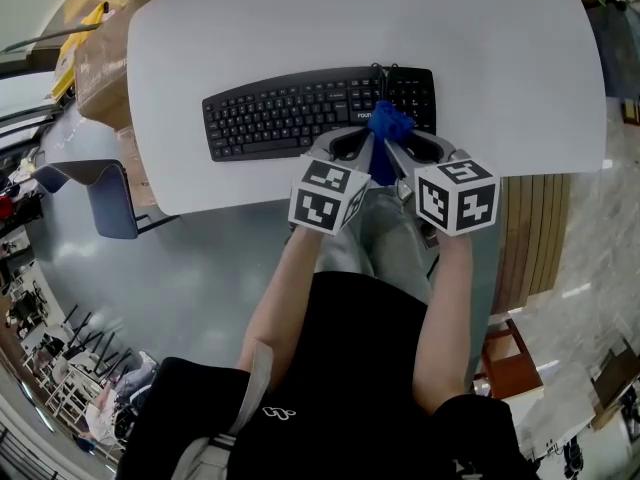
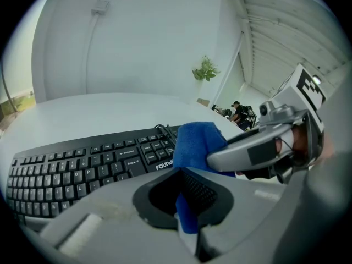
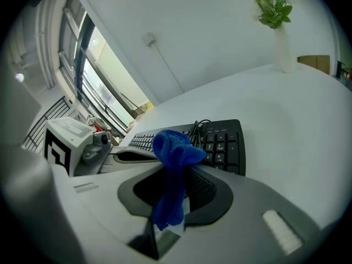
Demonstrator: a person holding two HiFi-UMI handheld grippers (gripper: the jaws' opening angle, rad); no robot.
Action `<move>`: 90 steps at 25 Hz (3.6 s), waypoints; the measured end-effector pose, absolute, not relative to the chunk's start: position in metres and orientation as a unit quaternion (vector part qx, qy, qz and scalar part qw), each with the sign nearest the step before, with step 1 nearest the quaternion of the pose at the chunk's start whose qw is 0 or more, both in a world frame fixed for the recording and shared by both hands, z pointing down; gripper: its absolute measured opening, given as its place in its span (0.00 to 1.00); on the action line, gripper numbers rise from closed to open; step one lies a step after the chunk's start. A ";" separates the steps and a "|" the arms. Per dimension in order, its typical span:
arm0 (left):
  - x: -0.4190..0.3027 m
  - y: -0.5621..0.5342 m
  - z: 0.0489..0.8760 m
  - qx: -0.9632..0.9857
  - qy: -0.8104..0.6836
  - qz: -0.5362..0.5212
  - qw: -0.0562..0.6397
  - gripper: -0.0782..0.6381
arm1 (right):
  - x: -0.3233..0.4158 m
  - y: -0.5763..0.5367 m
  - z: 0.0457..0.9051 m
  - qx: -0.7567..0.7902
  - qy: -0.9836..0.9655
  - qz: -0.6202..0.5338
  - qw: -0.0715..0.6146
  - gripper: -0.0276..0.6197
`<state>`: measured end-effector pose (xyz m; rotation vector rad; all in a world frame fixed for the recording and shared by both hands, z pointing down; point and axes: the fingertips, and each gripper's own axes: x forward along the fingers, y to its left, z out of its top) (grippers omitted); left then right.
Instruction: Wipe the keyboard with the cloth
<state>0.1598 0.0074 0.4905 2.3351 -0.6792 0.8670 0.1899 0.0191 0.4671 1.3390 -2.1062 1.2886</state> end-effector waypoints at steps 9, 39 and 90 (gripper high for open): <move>0.178 0.010 0.485 0.872 -0.246 0.326 0.271 0.11 | 0.210 0.024 0.470 0.460 -0.742 0.462 0.157 0.18; 0.256 0.032 0.480 0.886 -0.218 0.325 0.248 0.11 | 0.294 0.044 0.485 0.501 -0.711 0.476 0.133 0.18; -0.061 0.085 0.120 0.880 -0.472 -0.040 0.012 0.11 | 0.060 0.109 0.118 0.595 -0.803 -0.003 -0.002 0.18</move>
